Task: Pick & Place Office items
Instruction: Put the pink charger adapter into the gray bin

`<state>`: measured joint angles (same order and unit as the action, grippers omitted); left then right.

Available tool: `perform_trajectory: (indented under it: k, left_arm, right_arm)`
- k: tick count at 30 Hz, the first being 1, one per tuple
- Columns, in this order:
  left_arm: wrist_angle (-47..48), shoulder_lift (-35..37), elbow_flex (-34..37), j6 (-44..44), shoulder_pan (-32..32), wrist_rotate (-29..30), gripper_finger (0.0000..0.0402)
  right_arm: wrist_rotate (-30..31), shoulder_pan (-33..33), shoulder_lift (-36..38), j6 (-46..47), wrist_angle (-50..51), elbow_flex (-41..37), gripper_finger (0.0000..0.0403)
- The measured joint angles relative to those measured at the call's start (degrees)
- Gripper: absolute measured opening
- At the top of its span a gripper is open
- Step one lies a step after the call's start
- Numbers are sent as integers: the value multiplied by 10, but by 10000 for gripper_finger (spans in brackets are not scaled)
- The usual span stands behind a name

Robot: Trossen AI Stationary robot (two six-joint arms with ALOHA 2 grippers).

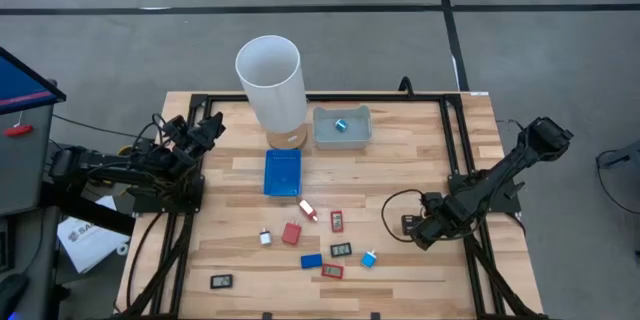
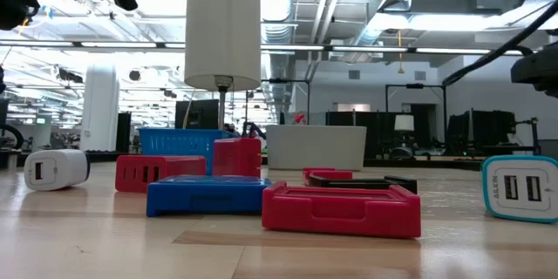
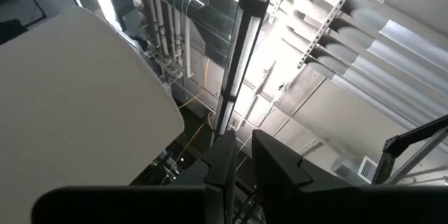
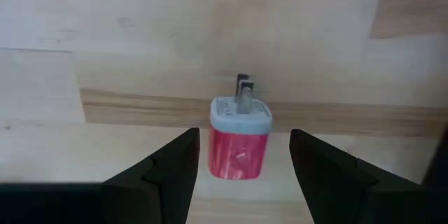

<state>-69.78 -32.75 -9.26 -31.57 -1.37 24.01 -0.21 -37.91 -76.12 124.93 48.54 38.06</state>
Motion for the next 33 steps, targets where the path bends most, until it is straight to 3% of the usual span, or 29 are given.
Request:
perform_trajectory:
  k: [6, 26, 33]
  left_arm:
    - [0, 0, 0, 0, 0, 0, 44]
    - [0, 0, 0, 0, 0, 0, 44]
    - [0, 0, 0, 0, 0, 0, 44]
  right_arm:
    - [0, 2, 0, 0, -57, -22, 215]
    - [0, 2, 0, -2, -53, -29, 214]
    - [0, 1, 0, -3, -51, -30, 187]
